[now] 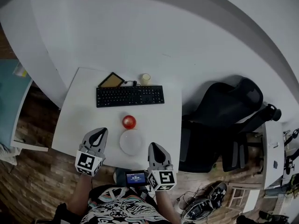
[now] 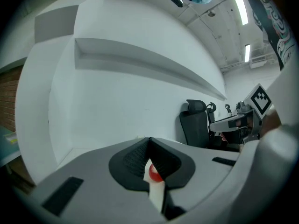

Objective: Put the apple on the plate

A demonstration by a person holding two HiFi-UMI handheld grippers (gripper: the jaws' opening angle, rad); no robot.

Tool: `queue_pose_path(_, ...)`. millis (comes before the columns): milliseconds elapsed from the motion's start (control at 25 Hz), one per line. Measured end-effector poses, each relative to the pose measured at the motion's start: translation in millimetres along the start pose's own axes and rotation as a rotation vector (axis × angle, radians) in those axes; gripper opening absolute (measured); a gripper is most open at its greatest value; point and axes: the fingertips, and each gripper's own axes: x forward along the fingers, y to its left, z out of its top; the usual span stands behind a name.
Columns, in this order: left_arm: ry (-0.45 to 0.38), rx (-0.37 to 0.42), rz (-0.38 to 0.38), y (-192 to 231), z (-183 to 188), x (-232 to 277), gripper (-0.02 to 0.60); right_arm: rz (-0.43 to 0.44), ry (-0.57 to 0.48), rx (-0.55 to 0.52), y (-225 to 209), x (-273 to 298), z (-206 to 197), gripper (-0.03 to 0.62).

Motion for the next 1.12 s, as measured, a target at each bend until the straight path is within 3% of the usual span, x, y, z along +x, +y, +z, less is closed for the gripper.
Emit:
queue_pose_path(520,0.058,-0.019,-0.038,7,-33,53,0.013,0.004,0.094,-0.014,-23,51,-21,0.028)
queue_pose_path(1120,0.161,-0.009,-0.086,-11,-91,106,0.014,0.099,0.200,-0.025,-39,99,-76,0.028)
